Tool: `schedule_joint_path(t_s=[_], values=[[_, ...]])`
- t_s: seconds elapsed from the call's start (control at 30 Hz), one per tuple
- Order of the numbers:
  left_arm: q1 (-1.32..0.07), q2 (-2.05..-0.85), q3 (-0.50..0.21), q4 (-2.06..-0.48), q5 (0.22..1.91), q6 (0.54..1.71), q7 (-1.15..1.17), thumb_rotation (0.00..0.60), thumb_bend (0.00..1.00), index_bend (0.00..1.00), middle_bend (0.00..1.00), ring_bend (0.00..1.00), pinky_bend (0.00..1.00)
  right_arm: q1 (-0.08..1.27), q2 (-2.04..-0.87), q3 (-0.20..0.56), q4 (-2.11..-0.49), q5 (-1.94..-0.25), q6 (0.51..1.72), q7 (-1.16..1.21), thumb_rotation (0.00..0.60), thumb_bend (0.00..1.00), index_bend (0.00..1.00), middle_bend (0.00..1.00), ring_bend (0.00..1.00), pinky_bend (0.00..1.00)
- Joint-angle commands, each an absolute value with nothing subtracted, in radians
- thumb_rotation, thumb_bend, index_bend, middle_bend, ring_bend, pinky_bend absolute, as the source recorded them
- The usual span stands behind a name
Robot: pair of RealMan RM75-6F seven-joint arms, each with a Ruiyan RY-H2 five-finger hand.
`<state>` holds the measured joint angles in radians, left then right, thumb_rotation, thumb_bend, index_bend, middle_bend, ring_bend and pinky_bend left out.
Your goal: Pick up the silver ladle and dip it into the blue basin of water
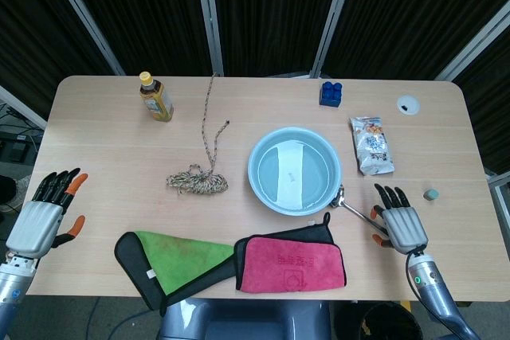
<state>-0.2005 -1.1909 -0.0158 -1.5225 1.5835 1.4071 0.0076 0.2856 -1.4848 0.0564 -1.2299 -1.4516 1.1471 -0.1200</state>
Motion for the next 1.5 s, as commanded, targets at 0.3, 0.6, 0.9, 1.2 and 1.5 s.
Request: schedule_joint_path(t_s=[0.3, 0.6, 0.9, 1.2, 1.5], values=[[-0.213, -1.197, -0.021, -1.518, 1.562, 1.383, 0.011, 0.6, 0.42, 0.0, 0.0, 0.0, 0.0, 0.318, -1.573, 0.065, -1.098, -1.427, 1.105, -0.071, 0.6, 0.16, 0.45, 0.0, 0.0, 0.0], [-0.221, -1.2, -0.024, -1.513, 1.545, 1.366, 0.016, 0.6, 0.42, 0.0, 0.0, 0.0, 0.0, 0.346, -1.634, 0.065, -0.985, -1.415, 1.059, -0.025, 0.6, 0.17, 0.45, 0.0, 0.0, 0.0], [-0.224, -1.198, -0.028, -1.509, 1.528, 1.359, 0.017, 0.6, 0.42, 0.0, 0.0, 0.0, 0.0, 0.363, -1.679, 0.06, -0.901, -1.409, 1.029, 0.011, 0.6, 0.18, 0.45, 0.0, 0.0, 0.0], [-0.225, -1.196, -0.023, -1.51, 1.535, 1.361, 0.013, 0.6, 0.43, 0.0, 0.0, 0.0, 0.0, 0.371, -1.711, 0.054, -0.842, -1.413, 1.018, 0.048, 0.6, 0.23, 0.47, 0.0, 0.0, 0.0], [-0.229, -1.196, -0.022, -1.508, 1.533, 1.357, 0.012, 0.6, 0.44, 0.0, 0.0, 0.0, 0.0, 0.375, -1.742, 0.05, -0.783, -1.414, 1.01, 0.066, 0.6, 0.32, 0.57, 0.0, 0.0, 0.0]])
